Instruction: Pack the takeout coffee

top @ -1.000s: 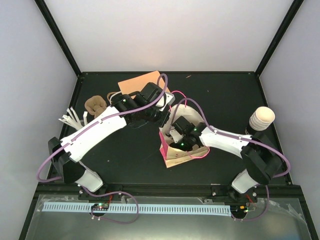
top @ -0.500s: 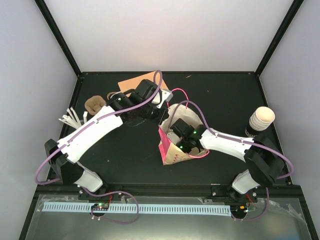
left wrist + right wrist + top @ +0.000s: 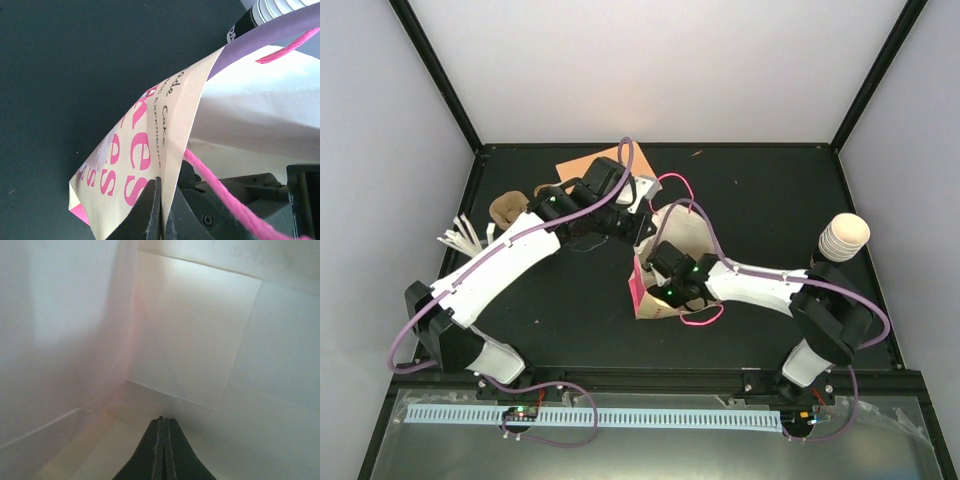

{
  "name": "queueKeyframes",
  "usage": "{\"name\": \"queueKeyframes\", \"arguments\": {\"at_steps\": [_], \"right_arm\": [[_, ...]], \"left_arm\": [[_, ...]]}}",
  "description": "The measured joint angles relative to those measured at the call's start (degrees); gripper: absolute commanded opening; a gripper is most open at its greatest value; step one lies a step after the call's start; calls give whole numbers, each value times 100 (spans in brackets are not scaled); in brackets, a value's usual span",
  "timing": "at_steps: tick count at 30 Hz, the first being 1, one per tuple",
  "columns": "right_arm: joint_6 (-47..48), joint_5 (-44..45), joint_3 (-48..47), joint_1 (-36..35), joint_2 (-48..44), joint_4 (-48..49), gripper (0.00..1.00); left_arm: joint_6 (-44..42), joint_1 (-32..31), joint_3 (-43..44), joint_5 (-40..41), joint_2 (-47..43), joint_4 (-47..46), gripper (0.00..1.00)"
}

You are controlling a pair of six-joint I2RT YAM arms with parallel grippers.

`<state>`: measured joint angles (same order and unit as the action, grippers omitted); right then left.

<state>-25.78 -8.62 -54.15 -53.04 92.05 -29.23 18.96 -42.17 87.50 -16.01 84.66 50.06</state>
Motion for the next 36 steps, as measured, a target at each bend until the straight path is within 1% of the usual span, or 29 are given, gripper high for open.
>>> {"name": "queueKeyframes", "arguments": {"at_steps": [4, 5, 6, 10, 11, 14, 18, 22, 24, 27, 29, 31, 33, 34, 36], "right_arm": [[-243, -267, 125, -164, 57, 518, 1], [-297, -409, 192, -173, 46, 686, 1], [-334, -507, 247, -181, 24, 800, 1], [-391, -671, 361, -186, -52, 938, 1], [-380, -656, 361, -186, -50, 911, 1], [-343, -549, 363, -162, -50, 739, 1], [-282, -348, 437, -72, -50, 522, 1], [-236, -188, 472, -22, -72, 339, 1], [-199, -136, 472, -17, -96, 291, 1], [-133, -9, 459, -17, -111, 203, 1], [-111, 114, 426, -17, -111, 111, 1], [-92, 297, 361, -20, -111, -4, 1], [-90, 544, 304, -17, -109, -101, 1], [-90, 656, 284, -17, -107, -127, 1], [-92, 844, 247, -17, -101, -181, 1]], "left_arm": [[109, 17, -214, -129, -105, -120, 1], [133, 17, -243, -168, -118, -138, 4], [144, 17, -267, -203, -120, -162, 12], [205, 9, -293, -444, -144, -363, 57], [170, 9, -293, -505, -179, -400, 63], [190, 20, -299, -573, -417, -463, 74], [175, 107, -498, -496, -1200, -544, 81], [245, 302, -1226, -367, -2387, -654, 81], [295, 468, -1587, -341, -2811, -645, 78], [448, 855, -2358, -356, -3351, -662, 69], [608, 1084, -2931, -442, -3541, -743, 61], [817, 1233, -3654, -623, -3624, -994, 49], [1029, 1259, -4284, -826, -3571, -1314, 40], [1147, 1259, -4651, -960, -3495, -1530, 37], [1366, 1244, -5093, -1158, -3309, -1845, 36]]}}
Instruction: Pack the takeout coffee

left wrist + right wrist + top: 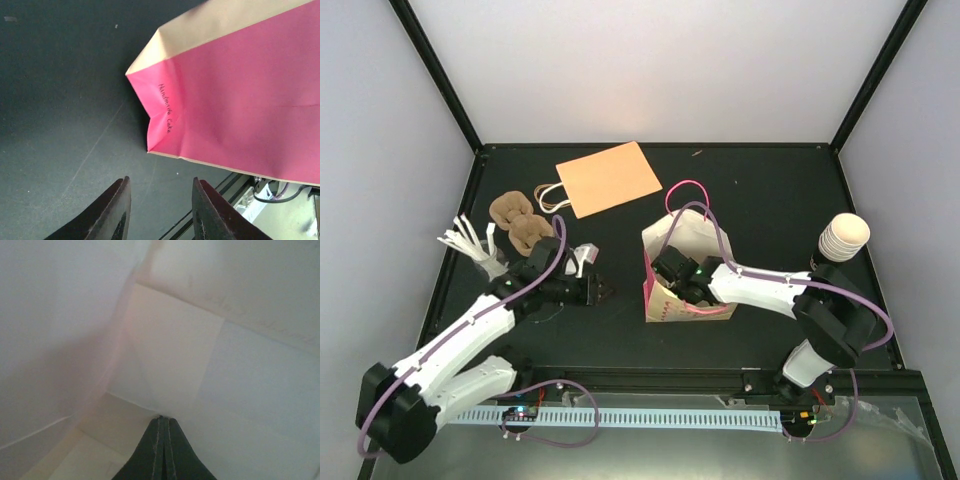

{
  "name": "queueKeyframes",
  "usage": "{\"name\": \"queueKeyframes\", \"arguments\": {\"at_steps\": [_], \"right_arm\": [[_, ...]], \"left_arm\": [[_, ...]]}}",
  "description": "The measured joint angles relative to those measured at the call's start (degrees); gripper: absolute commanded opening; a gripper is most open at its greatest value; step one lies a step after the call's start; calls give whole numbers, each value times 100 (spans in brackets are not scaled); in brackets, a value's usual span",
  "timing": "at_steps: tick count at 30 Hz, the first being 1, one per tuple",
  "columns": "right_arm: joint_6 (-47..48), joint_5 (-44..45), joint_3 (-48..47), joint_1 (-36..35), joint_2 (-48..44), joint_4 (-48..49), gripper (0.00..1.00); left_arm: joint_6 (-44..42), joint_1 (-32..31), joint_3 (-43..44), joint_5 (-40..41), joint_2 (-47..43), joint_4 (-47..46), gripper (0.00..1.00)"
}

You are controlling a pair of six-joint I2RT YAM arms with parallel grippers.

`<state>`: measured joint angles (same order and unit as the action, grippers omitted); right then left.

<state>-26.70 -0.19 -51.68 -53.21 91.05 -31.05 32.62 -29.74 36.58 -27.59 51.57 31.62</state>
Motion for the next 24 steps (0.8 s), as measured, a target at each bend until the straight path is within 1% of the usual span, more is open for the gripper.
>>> {"name": "queueKeyframes", "arguments": {"at_steps": [3, 6, 11, 14, 17, 21, 24], "right_arm": [[-11, 243, -52, -7, 31, -37, 1], [-24, 437, -129, -9, 109, -59, 1], [26, 350, -157, -11, 125, -13, 1], [103, 398, -170, -20, 125, -31, 1], [173, 654, -245, -39, 122, -190, 1], [236, 1115, -409, -39, 125, -420, 1], [236, 1217, -417, -39, 184, -450, 1]], "left_arm": [[258, -118, -321, -120, 323, -529, 36], [439, -273, -415, -120, 612, -1147, 36], [678, -378, -656, -116, 833, -2013, 37], [813, -566, -758, -111, 911, -2369, 38], [872, -723, -761, -111, 933, -2605, 38], [922, -837, -761, -98, 935, -2820, 39], [946, -894, -761, -81, 938, -2914, 41]]}}
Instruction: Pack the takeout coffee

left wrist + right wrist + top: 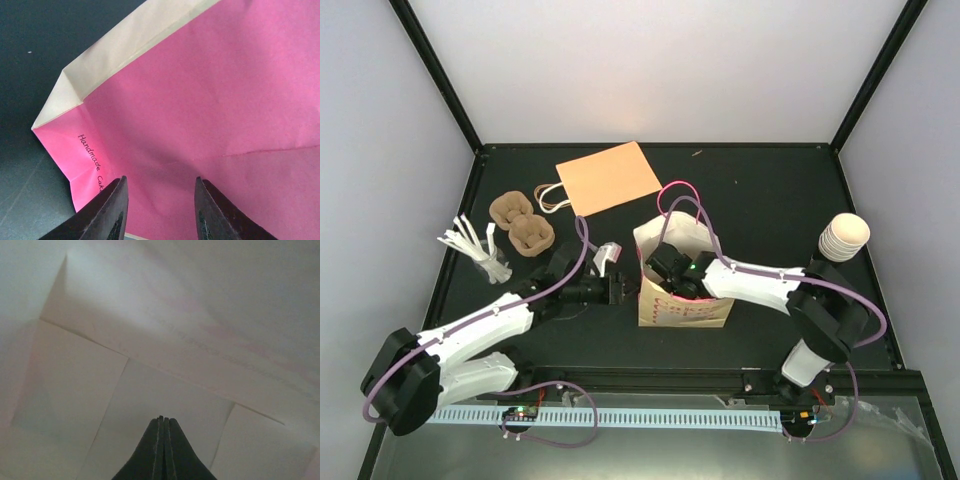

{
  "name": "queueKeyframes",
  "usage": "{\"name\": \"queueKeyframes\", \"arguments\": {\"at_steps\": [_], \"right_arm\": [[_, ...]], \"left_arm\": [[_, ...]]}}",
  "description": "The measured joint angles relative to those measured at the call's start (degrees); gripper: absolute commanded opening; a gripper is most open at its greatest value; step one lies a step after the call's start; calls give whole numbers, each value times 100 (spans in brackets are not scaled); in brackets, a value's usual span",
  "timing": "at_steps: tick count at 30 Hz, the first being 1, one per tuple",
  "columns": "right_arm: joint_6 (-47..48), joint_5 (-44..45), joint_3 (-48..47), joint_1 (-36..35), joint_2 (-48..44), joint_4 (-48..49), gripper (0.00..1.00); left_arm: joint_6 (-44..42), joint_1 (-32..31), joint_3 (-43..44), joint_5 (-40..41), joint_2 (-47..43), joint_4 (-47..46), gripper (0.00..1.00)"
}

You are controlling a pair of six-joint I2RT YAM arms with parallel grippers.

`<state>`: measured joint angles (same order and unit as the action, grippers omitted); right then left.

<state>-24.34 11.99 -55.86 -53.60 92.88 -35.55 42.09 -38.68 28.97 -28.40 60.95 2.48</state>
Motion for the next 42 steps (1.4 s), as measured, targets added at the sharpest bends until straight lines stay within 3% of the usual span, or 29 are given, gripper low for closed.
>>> {"name": "queueKeyframes", "arguments": {"at_steps": [13, 22, 31, 33, 35, 37, 42], "right_arm": [[-24, -879, 160, 22, 520, 634, 1], [195, -2267, 472, 33, 356, 1360, 1], [356, -2509, 560, 33, 319, 1510, 2], [345, -2553, 568, 33, 319, 1554, 18], [317, -2625, 592, 33, 319, 1628, 45], [278, -2721, 614, 26, 319, 1696, 64], [219, -2946, 654, -4, 267, 1849, 97]], "left_arm": [[13, -240, -175, 442, -61, -81, 55], [-378, -245, -280, 625, -494, 199, 62], [-564, -243, -621, 970, -1226, 763, 64], [-562, -227, -680, 1029, -1263, 848, 64], [-560, -225, -728, 1056, -1270, 901, 64], [-557, -221, -758, 1064, -1272, 955, 64], [-546, -216, -780, 1086, -1318, 1082, 64]]}}
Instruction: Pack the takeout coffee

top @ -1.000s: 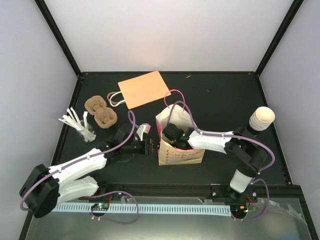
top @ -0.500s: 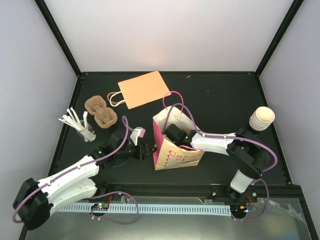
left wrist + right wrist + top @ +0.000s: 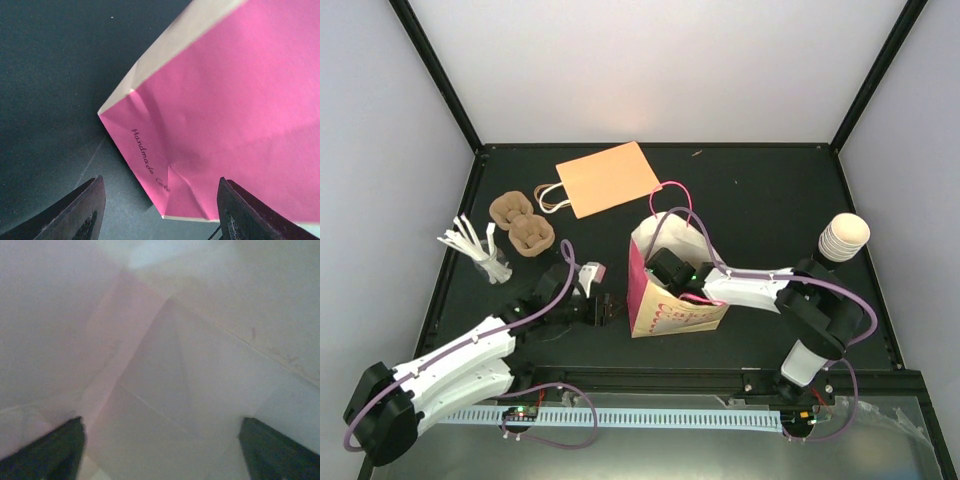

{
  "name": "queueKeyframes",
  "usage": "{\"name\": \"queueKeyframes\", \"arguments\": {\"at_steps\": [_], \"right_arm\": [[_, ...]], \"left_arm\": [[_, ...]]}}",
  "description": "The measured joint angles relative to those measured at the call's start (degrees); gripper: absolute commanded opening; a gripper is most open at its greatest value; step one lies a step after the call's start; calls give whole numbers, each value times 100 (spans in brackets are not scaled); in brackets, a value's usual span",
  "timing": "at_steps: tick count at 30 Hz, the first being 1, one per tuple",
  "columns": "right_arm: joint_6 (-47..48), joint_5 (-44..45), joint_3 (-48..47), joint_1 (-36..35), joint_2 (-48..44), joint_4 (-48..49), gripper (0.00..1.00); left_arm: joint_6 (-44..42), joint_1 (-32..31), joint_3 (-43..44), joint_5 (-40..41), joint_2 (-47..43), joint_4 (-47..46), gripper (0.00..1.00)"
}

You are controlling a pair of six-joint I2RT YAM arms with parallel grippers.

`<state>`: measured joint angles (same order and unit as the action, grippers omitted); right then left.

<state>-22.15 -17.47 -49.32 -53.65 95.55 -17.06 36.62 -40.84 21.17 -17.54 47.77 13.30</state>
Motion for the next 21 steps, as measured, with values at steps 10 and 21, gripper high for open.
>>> {"name": "queueKeyframes", "arguments": {"at_steps": [10, 21], "right_arm": [[-9, -39, 70, 7, -107, 81, 80], [35, 514, -297, 4, -286, -944, 78]], "left_arm": [[26, 120, -13, 90, -363, 190, 64], [28, 208, -11, 273, -774, 411, 65]]}}
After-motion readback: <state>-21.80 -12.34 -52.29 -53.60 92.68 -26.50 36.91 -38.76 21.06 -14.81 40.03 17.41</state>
